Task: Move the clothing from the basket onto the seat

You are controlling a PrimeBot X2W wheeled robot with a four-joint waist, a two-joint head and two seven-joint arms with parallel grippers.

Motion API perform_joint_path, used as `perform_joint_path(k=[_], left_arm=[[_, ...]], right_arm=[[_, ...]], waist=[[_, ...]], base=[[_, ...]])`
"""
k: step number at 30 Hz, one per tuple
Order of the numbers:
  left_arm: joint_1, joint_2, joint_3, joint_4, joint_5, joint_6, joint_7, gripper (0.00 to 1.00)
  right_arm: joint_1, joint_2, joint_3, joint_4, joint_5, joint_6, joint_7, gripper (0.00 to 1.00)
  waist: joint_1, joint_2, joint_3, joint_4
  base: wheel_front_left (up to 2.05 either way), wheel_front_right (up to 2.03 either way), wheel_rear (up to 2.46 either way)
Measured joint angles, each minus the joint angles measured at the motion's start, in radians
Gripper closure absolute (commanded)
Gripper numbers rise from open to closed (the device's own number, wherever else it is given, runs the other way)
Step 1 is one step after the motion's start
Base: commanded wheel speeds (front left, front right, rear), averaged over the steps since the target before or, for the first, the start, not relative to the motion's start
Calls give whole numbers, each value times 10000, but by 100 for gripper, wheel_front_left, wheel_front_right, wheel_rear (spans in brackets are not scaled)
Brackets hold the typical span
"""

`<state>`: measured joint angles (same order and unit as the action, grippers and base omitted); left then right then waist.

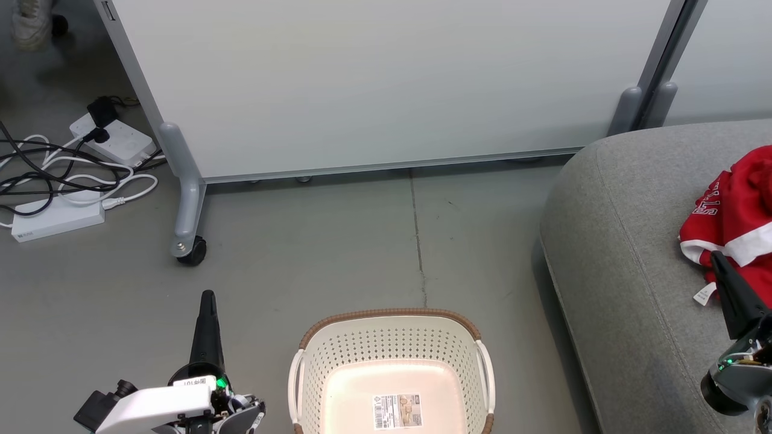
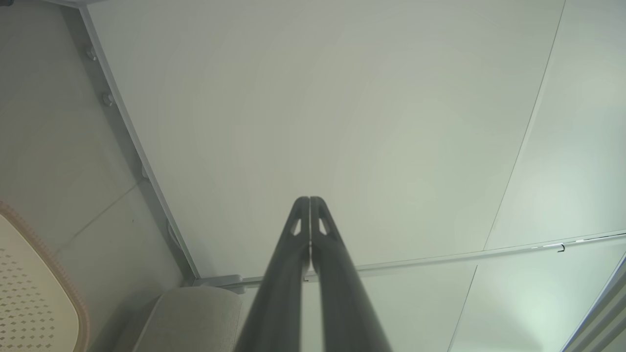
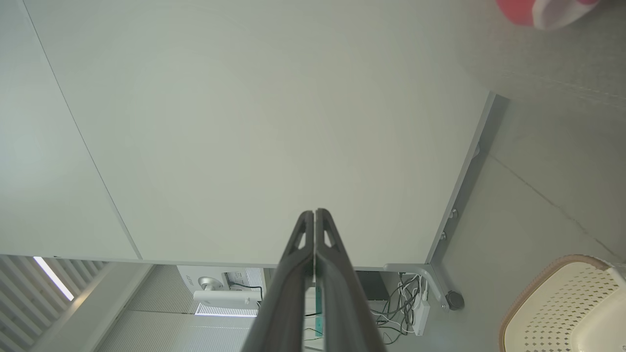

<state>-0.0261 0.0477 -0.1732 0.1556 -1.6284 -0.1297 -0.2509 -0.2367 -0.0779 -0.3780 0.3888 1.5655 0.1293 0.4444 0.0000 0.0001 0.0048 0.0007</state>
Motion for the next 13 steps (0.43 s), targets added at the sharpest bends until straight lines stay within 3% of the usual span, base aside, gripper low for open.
perform_joint_path(k=[13], left_arm=[[0, 0, 0, 0, 0, 0, 0, 100]], right_arm=[[0, 2, -2, 0, 0, 0, 12, 100]], waist=[[0, 0, 0, 0]], base=[[0, 0, 0]])
